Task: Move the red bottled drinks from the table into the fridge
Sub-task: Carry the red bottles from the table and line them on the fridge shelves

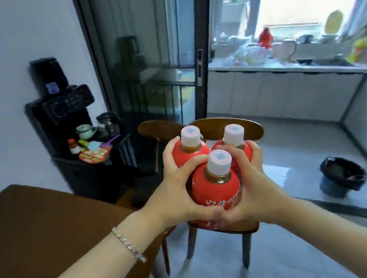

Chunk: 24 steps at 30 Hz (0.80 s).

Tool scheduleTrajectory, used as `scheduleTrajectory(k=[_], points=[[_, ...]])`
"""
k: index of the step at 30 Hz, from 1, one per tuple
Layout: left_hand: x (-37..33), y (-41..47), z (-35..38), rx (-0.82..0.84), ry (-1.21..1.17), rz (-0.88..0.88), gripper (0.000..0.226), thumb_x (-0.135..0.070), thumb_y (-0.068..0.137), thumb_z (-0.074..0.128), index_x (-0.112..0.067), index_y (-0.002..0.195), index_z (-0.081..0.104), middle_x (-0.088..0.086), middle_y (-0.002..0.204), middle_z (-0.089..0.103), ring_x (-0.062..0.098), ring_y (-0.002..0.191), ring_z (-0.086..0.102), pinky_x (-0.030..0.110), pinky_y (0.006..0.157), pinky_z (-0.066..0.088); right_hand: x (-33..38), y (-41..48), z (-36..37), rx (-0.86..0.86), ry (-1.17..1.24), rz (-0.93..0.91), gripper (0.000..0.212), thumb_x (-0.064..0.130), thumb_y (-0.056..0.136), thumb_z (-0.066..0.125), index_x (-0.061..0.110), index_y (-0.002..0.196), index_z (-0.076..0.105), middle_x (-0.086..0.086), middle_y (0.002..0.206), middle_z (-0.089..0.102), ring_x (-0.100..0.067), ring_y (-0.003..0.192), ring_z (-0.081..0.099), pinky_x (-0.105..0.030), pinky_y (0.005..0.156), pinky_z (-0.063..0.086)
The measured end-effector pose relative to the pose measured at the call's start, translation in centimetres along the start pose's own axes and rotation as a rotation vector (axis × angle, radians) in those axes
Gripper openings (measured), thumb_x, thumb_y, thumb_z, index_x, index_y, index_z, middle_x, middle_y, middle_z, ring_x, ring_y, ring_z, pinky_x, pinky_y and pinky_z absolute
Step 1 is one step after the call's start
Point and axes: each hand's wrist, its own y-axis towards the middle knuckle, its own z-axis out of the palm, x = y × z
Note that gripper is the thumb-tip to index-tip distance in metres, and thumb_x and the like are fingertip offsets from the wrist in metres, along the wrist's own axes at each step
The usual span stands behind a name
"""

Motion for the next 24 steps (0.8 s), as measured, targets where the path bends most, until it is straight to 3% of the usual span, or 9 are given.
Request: scheduleTrajectory(k=[3,6,8,11,14,17,20,22,24], points=[[-2.8,5.9,6.6,0.097,-0.050,0.099,0.081,-0.062,0.049,0.072,-0.060,0.120,0.033,-0.041,0.133,-0.014,-0.007,0.128,0.018,0.009,0.102,0.031,-3.6,-3.9,-6.7,-0.120,-0.043,0.102,0.101,0.061,0.048,0.072,0.058,0.127,0.010,0.032,0.128,0.002,0.026,0.122,-0.003,0.005,0.096,0.017],[-5.8,12.4,14.4,0.237,-0.134,0.251,0.083,-0.060,0.050,0.074,-0.064,0.120,0.030,-0.031,0.139,-0.012,-0.004,0.130,0.018,0.011,0.105,0.032,-7.5,-8.8,-13.3,-0.251,-0.075,0.290,0.104,0.056,0.041,0.075,0.061,0.124,0.013,0.028,0.123,0.003,0.009,0.123,0.024,-0.004,0.099,0.028],[-7.8,16.3,19.2,0.316,-0.181,0.327,0.081,-0.058,0.050,0.076,-0.059,0.120,0.035,-0.024,0.143,-0.010,-0.010,0.130,0.015,0.008,0.105,0.029,-10.2,-11.6,-17.1,-0.358,-0.103,0.381,0.107,0.053,0.038,0.077,0.060,0.124,0.015,0.027,0.122,0.003,0.001,0.120,0.030,0.004,0.094,0.025],[-10.1,21.1,25.2,0.391,-0.215,0.442,0.079,-0.056,0.049,0.077,-0.058,0.119,0.040,-0.018,0.146,-0.008,-0.013,0.131,0.013,0.012,0.106,0.031,-13.0,-14.5,-21.7,-0.456,-0.156,0.461,0.104,0.052,0.037,0.075,0.058,0.123,0.016,0.028,0.117,0.004,0.024,0.112,0.024,0.012,0.084,0.021],[-13.3,26.5,32.4,0.496,-0.314,0.551,0.080,-0.054,0.048,0.079,-0.058,0.118,0.042,-0.017,0.145,-0.009,0.003,0.133,0.021,0.030,0.110,0.034,-16.4,-17.8,-27.1,-0.573,-0.215,0.550,0.103,0.051,0.036,0.074,0.055,0.123,0.019,0.027,0.114,0.005,0.038,0.104,0.012,0.013,0.081,0.021],[-16.9,31.8,39.1,0.619,-0.373,0.643,0.080,-0.058,0.046,0.076,-0.061,0.118,0.039,-0.028,0.140,-0.013,0.003,0.132,0.016,0.023,0.113,0.025,-19.5,-20.6,-32.0,-0.690,-0.246,0.680,0.108,0.050,0.038,0.076,0.049,0.131,0.021,0.026,0.119,0.006,0.010,0.115,0.032,0.011,0.084,0.024],[-21.1,36.8,45.8,0.748,-0.407,0.738,0.079,-0.060,0.045,0.074,-0.067,0.114,0.035,-0.034,0.136,-0.018,0.002,0.133,0.009,0.008,0.107,0.015,-22.3,-23.6,-36.9,-0.833,-0.267,0.795,0.107,0.049,0.038,0.077,0.056,0.128,0.019,0.028,0.120,0.005,-0.006,0.120,0.033,0.002,0.092,0.027],[-24.3,38.7,49.5,0.828,-0.430,0.808,0.079,-0.059,0.046,0.074,-0.064,0.116,0.037,-0.029,0.139,-0.018,0.002,0.135,0.005,0.011,0.108,0.014,-23.5,-25.9,-39.5,-0.910,-0.282,0.850,0.104,0.049,0.036,0.076,0.062,0.122,0.019,0.029,0.118,0.005,-0.001,0.115,0.037,0.001,0.091,0.029],[-26.1,39.4,51.9,0.850,-0.456,0.864,0.079,-0.057,0.047,0.075,-0.056,0.119,0.042,-0.024,0.142,-0.013,-0.004,0.133,0.005,0.011,0.109,0.015,-23.8,-27.3,-40.9,-0.953,-0.312,0.862,0.101,0.047,0.035,0.076,0.061,0.119,0.021,0.028,0.115,0.006,0.018,0.109,0.035,0.009,0.083,0.027]])
